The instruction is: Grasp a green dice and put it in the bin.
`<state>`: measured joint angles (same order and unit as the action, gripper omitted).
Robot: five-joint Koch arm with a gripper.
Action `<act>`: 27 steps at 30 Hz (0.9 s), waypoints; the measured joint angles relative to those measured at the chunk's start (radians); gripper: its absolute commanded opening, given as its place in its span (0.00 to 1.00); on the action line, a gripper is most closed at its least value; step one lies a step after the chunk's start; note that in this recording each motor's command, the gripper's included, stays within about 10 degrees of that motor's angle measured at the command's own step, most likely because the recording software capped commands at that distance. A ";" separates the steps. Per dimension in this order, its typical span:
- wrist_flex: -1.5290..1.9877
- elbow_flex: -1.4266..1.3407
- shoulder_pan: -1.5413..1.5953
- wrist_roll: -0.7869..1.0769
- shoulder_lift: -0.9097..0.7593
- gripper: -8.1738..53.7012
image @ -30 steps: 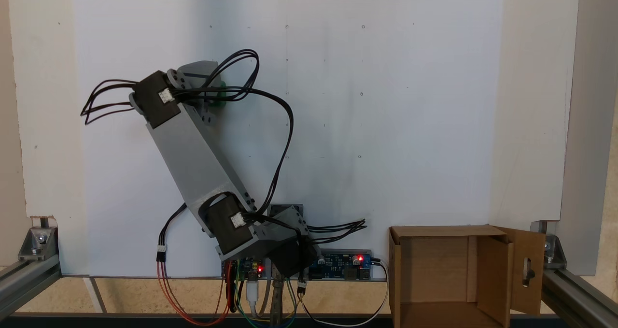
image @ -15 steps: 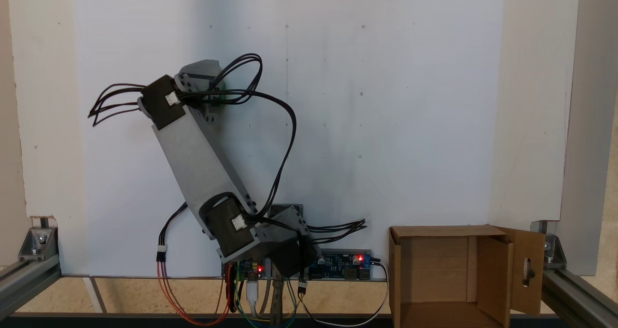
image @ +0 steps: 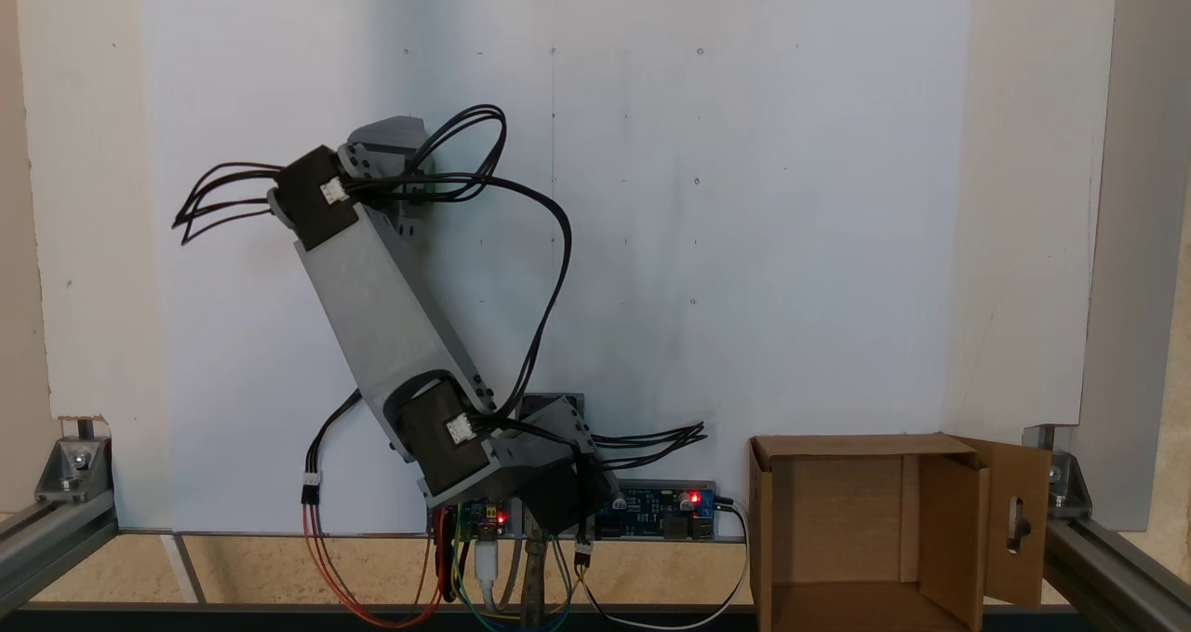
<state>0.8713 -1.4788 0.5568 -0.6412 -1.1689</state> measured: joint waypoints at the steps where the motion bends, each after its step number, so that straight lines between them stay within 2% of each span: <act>1: -0.002 0.000 0.000 0.000 0.000 0.81; 27: -0.021 -0.008 0.017 0.000 0.003 0.80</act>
<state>0.8498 -1.4864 0.5737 -0.6412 -1.1658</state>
